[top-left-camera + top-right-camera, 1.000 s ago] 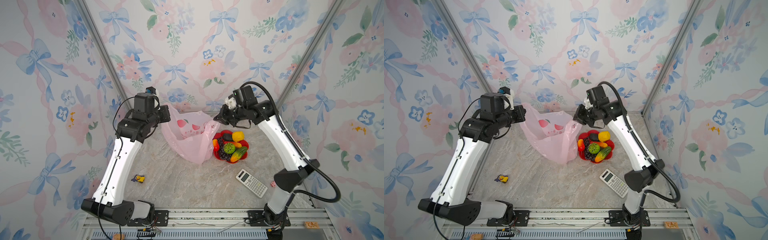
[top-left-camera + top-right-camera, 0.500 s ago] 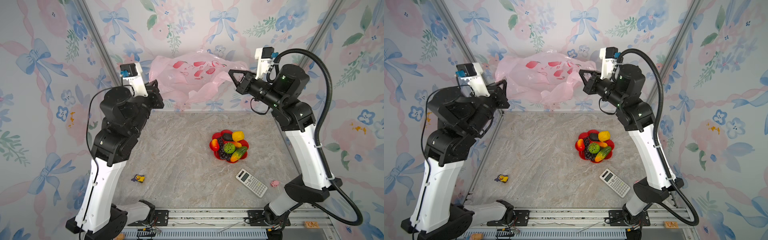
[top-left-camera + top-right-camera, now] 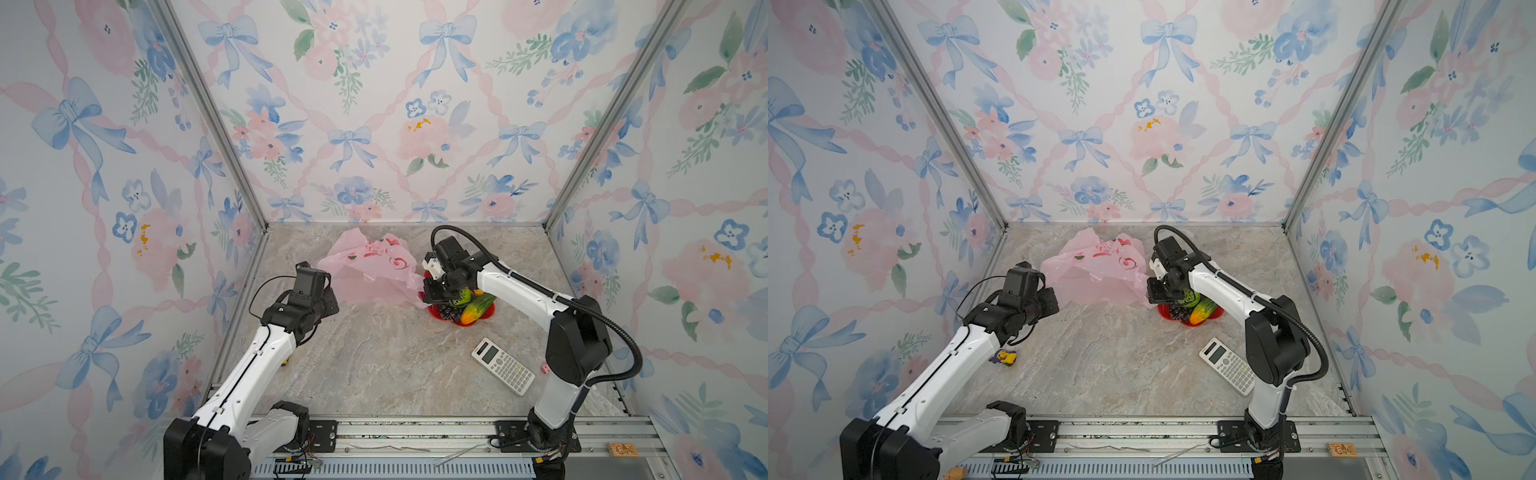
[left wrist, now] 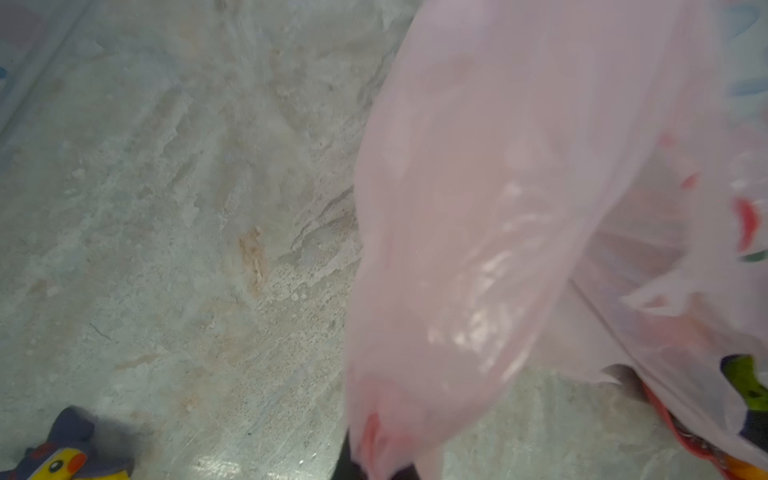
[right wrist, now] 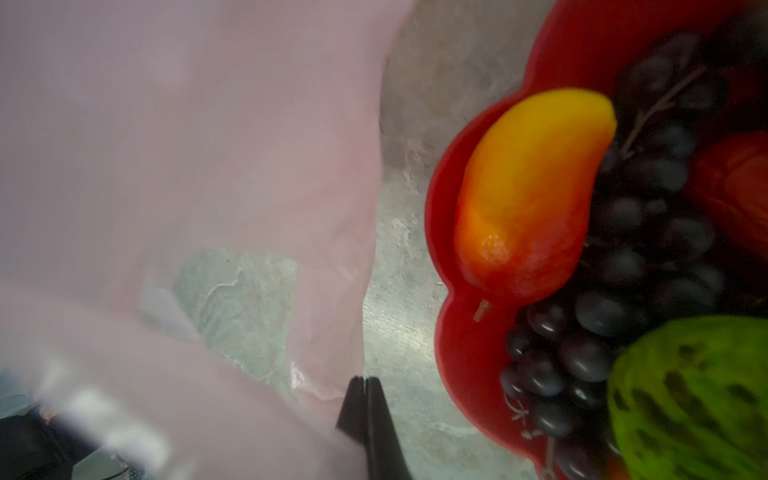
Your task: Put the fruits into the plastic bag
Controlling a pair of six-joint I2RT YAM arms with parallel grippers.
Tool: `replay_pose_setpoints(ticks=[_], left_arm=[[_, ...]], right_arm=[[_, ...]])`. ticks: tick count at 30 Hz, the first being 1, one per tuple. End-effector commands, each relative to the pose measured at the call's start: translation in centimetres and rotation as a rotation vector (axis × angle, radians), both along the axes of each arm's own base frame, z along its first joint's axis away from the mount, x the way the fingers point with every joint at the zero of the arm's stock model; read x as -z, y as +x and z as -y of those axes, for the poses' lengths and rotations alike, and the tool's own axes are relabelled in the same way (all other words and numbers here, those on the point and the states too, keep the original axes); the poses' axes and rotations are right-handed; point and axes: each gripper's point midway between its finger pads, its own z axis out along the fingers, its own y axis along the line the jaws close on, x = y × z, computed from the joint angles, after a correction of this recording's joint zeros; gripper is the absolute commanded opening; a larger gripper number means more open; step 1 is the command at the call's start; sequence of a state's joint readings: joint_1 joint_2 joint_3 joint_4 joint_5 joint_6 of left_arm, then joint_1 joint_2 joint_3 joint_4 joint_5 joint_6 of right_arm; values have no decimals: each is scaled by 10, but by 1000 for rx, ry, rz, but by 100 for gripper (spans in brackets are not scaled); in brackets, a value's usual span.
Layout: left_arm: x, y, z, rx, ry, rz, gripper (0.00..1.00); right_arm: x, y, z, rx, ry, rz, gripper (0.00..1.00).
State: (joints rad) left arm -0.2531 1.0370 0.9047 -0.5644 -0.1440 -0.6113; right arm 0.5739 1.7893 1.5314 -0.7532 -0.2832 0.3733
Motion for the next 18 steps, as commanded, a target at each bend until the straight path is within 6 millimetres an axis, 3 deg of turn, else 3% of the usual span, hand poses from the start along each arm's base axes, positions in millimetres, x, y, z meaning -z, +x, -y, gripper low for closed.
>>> replay_pose_setpoints(ticks=[1, 11, 14, 18], left_arm=[[-54, 13, 9, 22, -76, 152, 0], [-96, 5, 11, 60, -85, 226, 0], [-116, -1, 15, 92, -89, 249, 0], [-158, -10, 30, 148, -89, 297, 0]], right_arm=[[-88, 13, -11, -14, 144, 166, 0], [-140, 9, -17, -7, 244, 193, 0], [-169, 2, -17, -8, 279, 213, 0], [-220, -19, -10, -12, 340, 276, 0]])
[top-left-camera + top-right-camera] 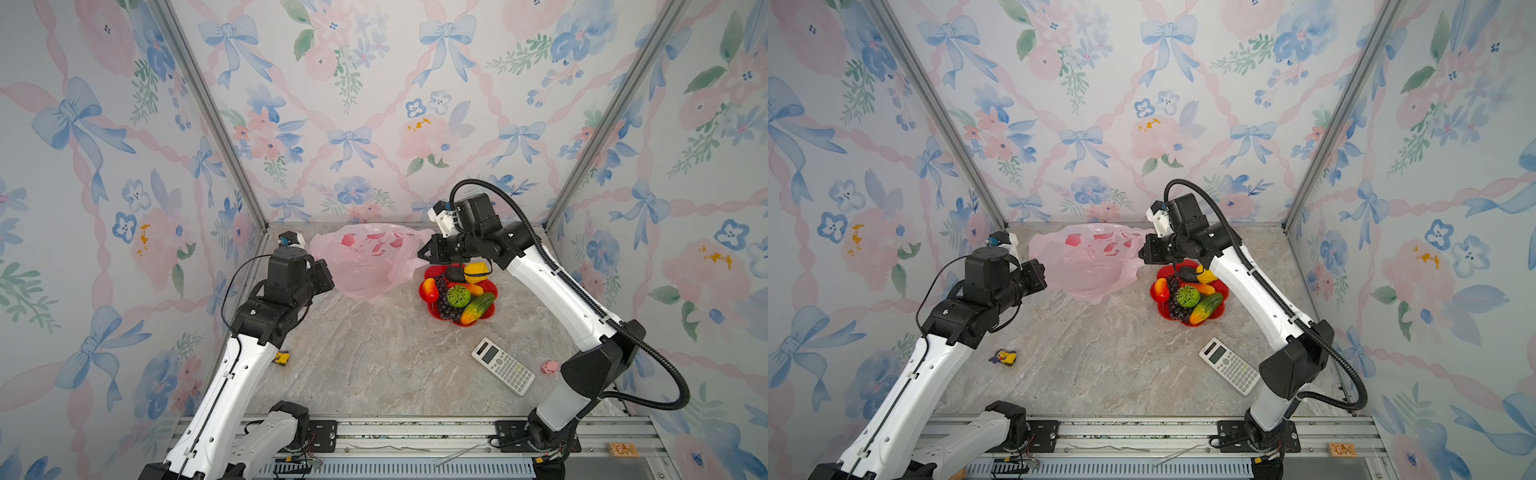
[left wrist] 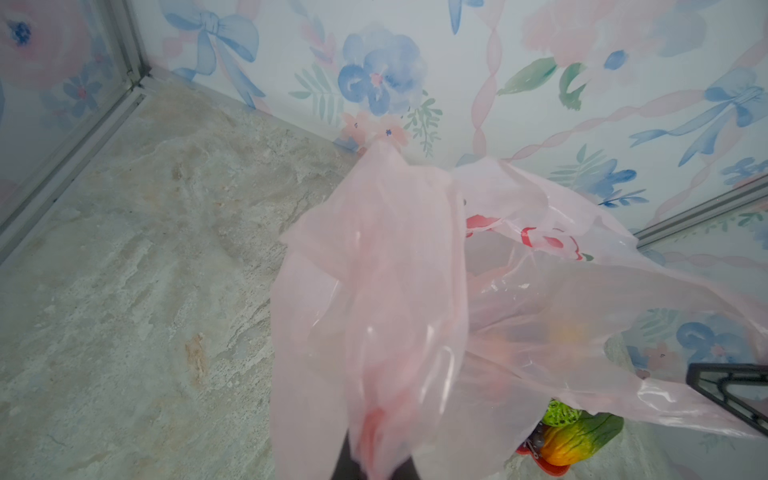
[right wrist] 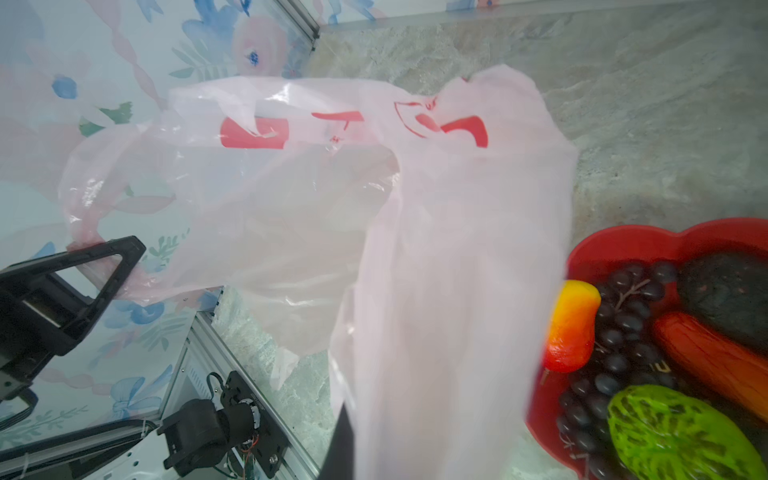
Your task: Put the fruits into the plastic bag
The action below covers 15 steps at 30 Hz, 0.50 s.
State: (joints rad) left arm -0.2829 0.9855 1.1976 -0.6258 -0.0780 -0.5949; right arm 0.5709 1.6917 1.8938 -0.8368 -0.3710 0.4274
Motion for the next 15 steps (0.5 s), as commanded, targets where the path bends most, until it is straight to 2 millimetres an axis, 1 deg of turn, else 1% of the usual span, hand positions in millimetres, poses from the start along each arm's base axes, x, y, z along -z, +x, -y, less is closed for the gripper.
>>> replay_pose_setpoints(ticks=[1, 4, 8, 11, 15], left_arm=[[-38, -14, 14, 67, 22, 48, 0], [-60, -18, 27, 94, 30, 65, 0], [-67, -18, 36, 111, 1, 51, 0], [-69, -13, 38, 107, -2, 41, 0], [-68, -2, 42, 100, 13, 25, 0]], right_arm=[[-54, -32, 11, -4, 75, 44, 0], [-72, -42, 17, 8, 105, 73, 0], [-77, -43, 21, 23, 121, 70, 0], [-69, -32, 24, 35, 108, 62, 0], [-54, -10, 31, 70, 103, 27, 0]])
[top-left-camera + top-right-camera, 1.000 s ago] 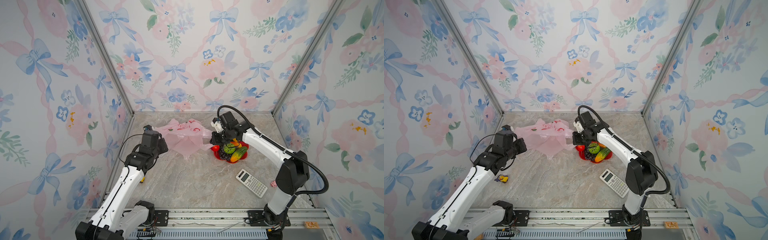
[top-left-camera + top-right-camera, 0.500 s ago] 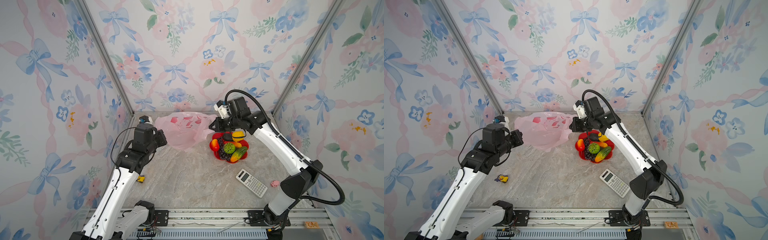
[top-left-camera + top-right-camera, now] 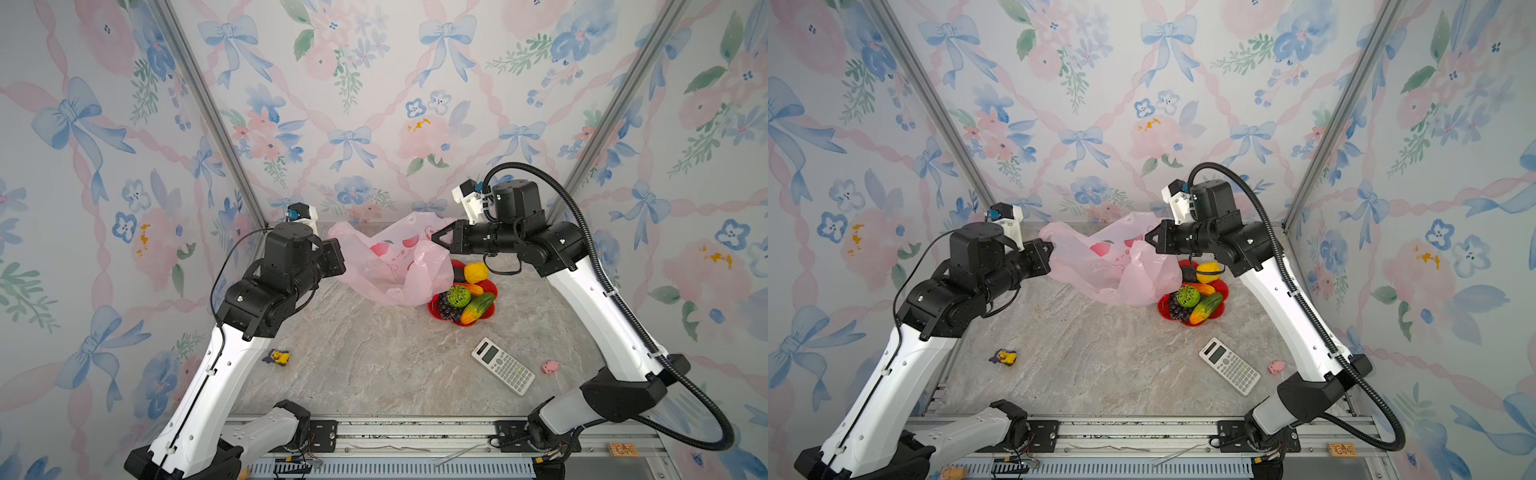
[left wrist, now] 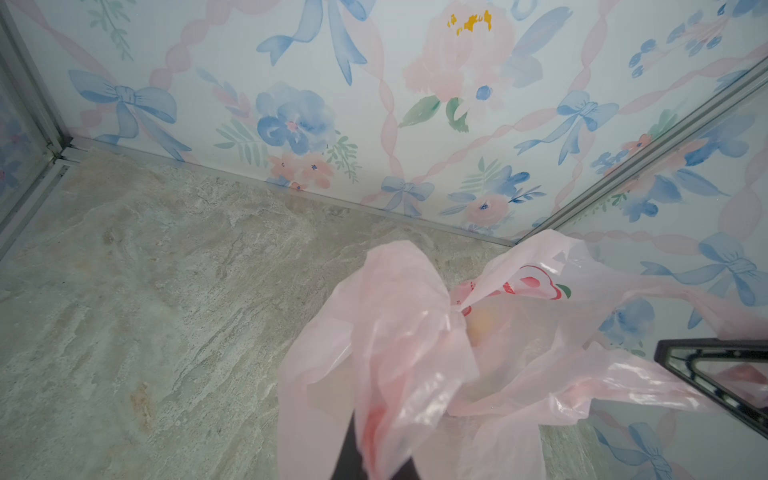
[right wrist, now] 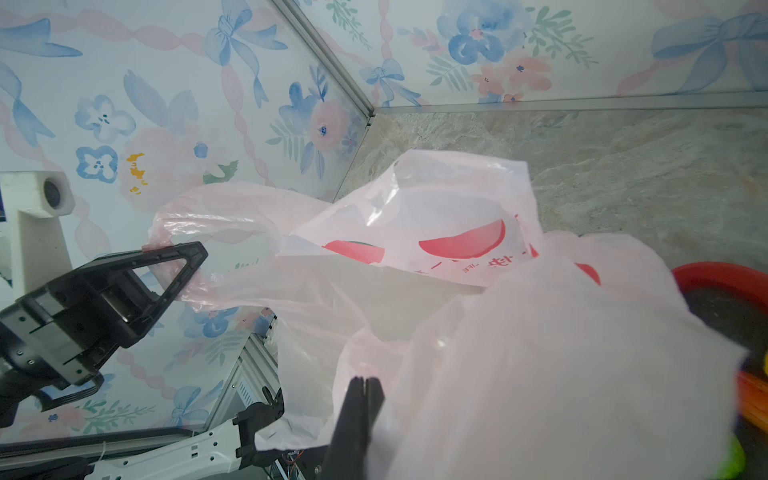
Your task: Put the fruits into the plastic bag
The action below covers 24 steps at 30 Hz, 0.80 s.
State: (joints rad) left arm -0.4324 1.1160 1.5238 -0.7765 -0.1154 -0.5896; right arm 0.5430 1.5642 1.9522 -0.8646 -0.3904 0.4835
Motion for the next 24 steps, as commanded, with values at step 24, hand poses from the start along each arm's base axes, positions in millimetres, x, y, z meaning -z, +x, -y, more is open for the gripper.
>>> replay_pose_setpoints(ticks=[24], left_arm=[[-230, 61, 30, -24, 123, 594, 0]], right_arm=[[-281, 28, 77, 195, 431, 812, 0]])
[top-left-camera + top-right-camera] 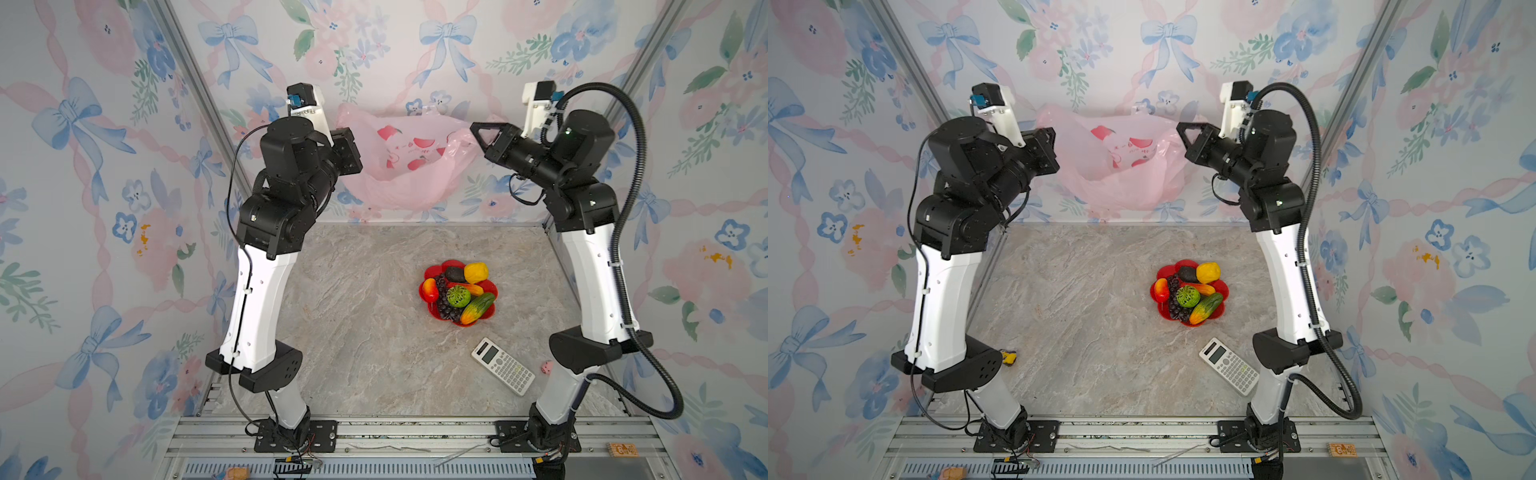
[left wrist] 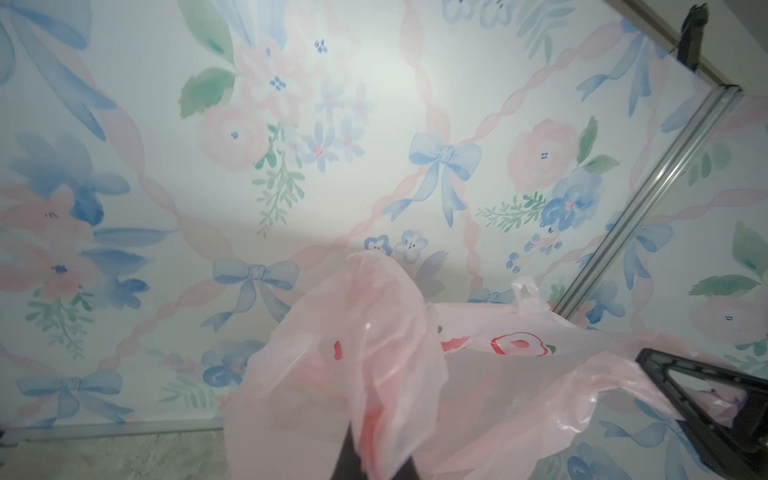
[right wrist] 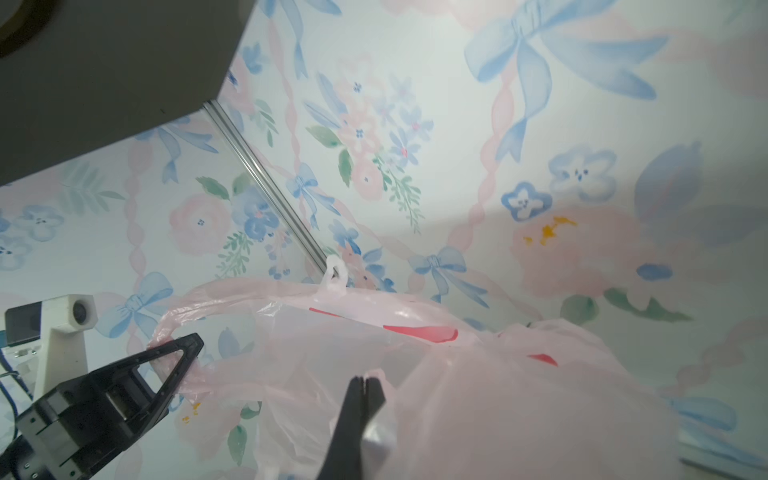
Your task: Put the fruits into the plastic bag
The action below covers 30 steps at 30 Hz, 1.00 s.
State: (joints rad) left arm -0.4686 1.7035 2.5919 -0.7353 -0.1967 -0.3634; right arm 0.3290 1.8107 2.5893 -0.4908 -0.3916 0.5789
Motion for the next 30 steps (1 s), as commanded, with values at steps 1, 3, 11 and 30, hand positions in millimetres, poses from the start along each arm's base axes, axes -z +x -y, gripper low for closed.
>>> replay_pose_setpoints(ticks=[1, 3, 11, 30], left_arm=[[-4, -17, -4, -55, 122, 62, 0], [11, -25, -5, -74, 141, 62, 0], [355, -8, -92, -257, 72, -662, 0], [346, -53, -107, -193, 2, -607, 0]], right_arm=[[-50, -51, 5, -6, -3, 203, 0], [-22, -52, -11, -10, -116, 176, 0], [390, -19, -57, -129, -527, -850, 0], [345, -31, -96, -201, -537, -790, 0]])
